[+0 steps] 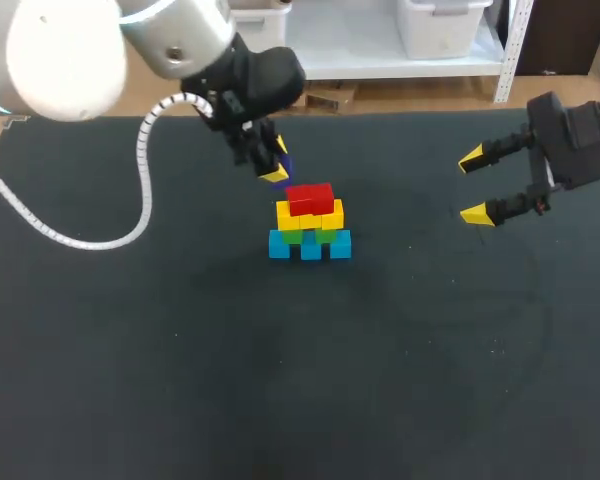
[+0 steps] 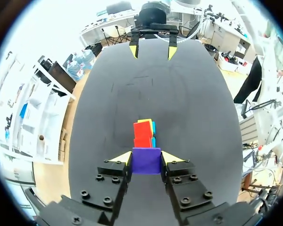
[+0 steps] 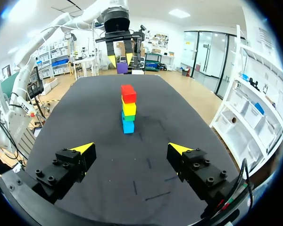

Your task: Place the blue cubes, place green cubes on the blue cubes, place the yellow cubes on the green cubes, then place the red cubes on the yellow cubes, and place purple cube on the red cubes.

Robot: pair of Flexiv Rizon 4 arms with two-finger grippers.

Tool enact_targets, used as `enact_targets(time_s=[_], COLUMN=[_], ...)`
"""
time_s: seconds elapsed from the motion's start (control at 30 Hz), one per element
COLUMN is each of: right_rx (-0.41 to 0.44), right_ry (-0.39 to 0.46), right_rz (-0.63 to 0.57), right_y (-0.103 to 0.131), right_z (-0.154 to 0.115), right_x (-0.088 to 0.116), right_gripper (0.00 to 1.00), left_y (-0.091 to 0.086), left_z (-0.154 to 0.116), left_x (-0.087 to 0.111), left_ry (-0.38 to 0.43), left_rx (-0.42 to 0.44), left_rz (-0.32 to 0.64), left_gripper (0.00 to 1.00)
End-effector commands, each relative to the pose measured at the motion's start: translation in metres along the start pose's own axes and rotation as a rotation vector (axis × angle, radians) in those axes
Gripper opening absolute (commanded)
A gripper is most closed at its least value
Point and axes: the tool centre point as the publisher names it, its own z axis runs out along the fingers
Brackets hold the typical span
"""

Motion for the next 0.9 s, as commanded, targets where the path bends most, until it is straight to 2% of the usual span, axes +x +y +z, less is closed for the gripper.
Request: enact_targets(time_s=[0.03, 0.43, 0.67, 0.9], right_rx=[0.000, 0.000, 0.000, 0.000], right_ry=[-0.002, -0.002, -0.002, -0.002], right_rz=[-0.001, -0.001, -0.001, -0.001], right_y=[-0.001, -0.001, -0.001, -0.001], right_z=[0.001, 0.001, 0.001, 0.001], right_x=[0.000, 0.000, 0.000, 0.000], right_gripper=[1.00, 1.00, 1.00, 1.00], left_y=[0.010, 0.015, 0.010, 0.007], left_z=[0.010, 0.020, 0.031, 0.036], left_x=[-0.009, -0.021, -0.029, -0.028], left_ry=[0.015, 0.017, -0.005, -0.005], left_rx=[0.020, 0.032, 0.063, 0.075], left_rz=[-0.007, -0.022, -0.025, -0.040], left_gripper=[0.00, 0.00, 0.00, 0.00])
